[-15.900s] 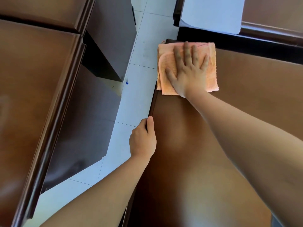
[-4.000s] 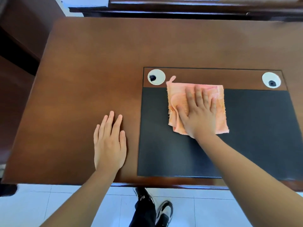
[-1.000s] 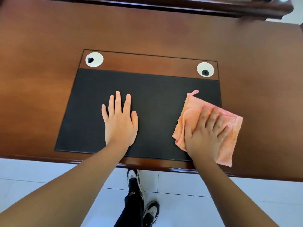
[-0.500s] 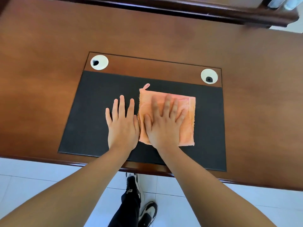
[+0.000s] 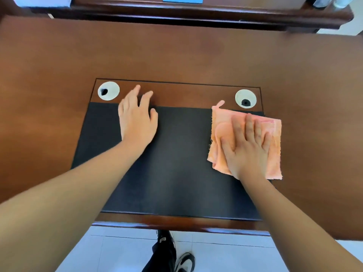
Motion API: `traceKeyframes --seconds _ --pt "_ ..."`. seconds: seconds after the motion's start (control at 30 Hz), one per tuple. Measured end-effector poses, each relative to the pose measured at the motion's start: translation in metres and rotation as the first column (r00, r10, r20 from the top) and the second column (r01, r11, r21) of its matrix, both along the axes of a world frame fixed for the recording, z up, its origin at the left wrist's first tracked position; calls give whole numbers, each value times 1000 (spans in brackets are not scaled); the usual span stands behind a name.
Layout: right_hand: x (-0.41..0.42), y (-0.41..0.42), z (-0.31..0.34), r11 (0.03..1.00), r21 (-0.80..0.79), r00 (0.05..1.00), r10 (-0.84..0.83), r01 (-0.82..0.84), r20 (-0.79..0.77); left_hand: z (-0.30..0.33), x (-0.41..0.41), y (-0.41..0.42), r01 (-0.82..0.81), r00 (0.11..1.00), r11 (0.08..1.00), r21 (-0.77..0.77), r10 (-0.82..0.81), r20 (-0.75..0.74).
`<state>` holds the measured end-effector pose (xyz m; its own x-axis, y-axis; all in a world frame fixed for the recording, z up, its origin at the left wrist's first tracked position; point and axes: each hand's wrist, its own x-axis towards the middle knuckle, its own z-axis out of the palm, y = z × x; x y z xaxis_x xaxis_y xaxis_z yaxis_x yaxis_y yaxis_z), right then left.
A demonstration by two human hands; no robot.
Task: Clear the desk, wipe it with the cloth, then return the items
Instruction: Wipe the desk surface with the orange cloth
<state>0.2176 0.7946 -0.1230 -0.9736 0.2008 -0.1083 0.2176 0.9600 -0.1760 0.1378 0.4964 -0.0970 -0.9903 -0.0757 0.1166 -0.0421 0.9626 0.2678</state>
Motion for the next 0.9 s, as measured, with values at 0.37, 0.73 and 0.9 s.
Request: traceKeyframes --seconds 0.37,0.73,0.9 --pt "-59 46 2 962 59 961 -270 267 62 -20 -33 5 6 993 992 -123 9 121" --pt "-116 -105 5 997 64 996 -40 35 75 -26 -37 3 29 993 981 -194 -6 119" --pt "-137 -150 1 981 19 981 193 -194 32 -24 -36 2 48 991 976 -212 -21 131"
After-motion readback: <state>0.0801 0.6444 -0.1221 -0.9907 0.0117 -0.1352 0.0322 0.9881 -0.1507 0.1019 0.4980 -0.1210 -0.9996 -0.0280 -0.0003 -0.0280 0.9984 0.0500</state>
